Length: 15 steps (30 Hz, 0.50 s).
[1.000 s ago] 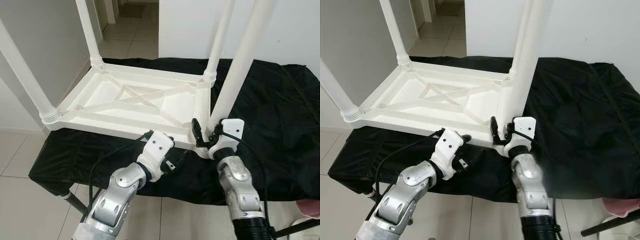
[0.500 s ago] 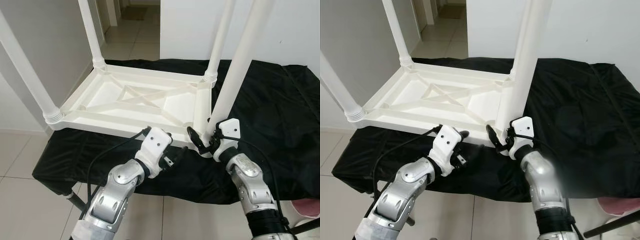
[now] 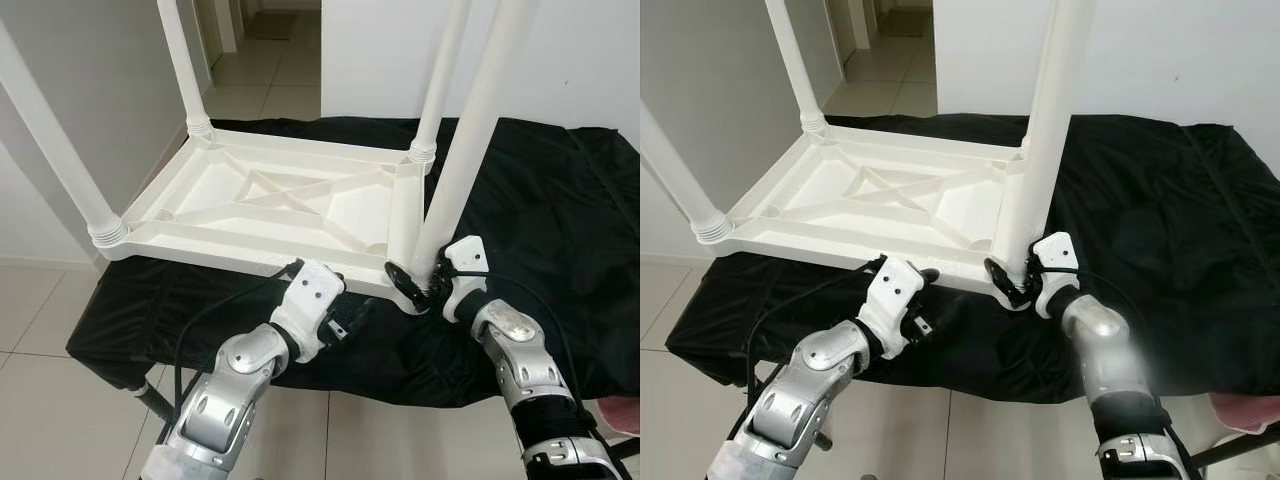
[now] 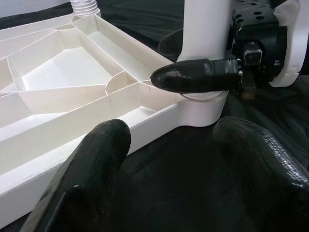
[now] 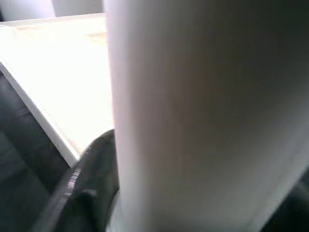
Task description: Building children table
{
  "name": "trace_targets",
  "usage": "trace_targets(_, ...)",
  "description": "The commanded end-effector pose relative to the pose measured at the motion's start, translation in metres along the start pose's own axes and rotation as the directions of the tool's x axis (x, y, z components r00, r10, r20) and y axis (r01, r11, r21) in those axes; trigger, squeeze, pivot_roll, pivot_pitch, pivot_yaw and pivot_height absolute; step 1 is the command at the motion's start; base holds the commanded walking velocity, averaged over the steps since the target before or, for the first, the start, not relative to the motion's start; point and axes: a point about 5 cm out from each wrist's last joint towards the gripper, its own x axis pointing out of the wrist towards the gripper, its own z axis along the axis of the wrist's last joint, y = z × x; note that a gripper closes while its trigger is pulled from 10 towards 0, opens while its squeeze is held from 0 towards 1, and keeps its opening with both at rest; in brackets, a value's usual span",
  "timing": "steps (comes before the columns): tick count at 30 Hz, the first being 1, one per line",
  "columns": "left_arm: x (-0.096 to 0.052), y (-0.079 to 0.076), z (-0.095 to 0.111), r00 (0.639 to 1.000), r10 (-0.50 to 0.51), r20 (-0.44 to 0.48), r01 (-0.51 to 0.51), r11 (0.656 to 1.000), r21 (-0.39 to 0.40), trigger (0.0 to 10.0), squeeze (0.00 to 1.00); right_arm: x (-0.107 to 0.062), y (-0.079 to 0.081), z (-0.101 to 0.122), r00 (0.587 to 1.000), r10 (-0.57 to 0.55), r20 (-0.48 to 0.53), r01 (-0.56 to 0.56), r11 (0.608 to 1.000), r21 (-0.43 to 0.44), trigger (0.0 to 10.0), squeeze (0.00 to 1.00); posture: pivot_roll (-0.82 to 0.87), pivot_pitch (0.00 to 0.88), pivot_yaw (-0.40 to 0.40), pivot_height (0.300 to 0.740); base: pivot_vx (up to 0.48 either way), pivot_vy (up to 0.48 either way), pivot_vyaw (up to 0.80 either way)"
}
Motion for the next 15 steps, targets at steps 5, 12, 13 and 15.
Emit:
trace_targets(5, 0.000, 0.002, 0.000, 1.000, 0.017, -0.011, -0.017, 1.000, 0.014, 10.0, 0.00, 0.003, -0.001, 0.003, 0.999, 0.039, 0.015, -0.038, 0.999, -0.026, 0.5, 0.00, -0.02, 0.056, 0.079, 0.740, 0.000, 0.000, 0.00)
trace_targets(12, 0.000, 0.000, 0.000, 1.000, 0.011, -0.012, -0.011, 1.000, 0.014, 10.0, 0.00, -0.002, 0.000, -0.005, 1.000, 0.016, -0.017, -0.016, 1.000, 0.015, 10.0, 0.00, -0.02, 0.057, 0.077, 0.740, 0.000, 0.000, 0.00)
trace_targets(13, 0.000, -0.001, 0.000, 1.000, 0.010, -0.013, -0.010, 1.000, 0.012, 10.0, 0.00, -0.004, 0.001, -0.007, 1.000, -0.002, -0.024, 0.003, 0.999, 0.034, 10.0, 0.00, -0.02, 0.058, 0.077, 0.740, 0.000, 0.000, 0.00)
trace_targets(15, 0.000, -0.001, 0.000, 1.000, 0.009, -0.013, -0.009, 1.000, 0.011, 10.0, 0.00, -0.005, 0.003, -0.009, 1.000, -0.016, -0.027, 0.017, 0.999, 0.045, 10.0, 0.00, -0.02, 0.059, 0.075, 0.740, 0.000, 0.000, 0.00)
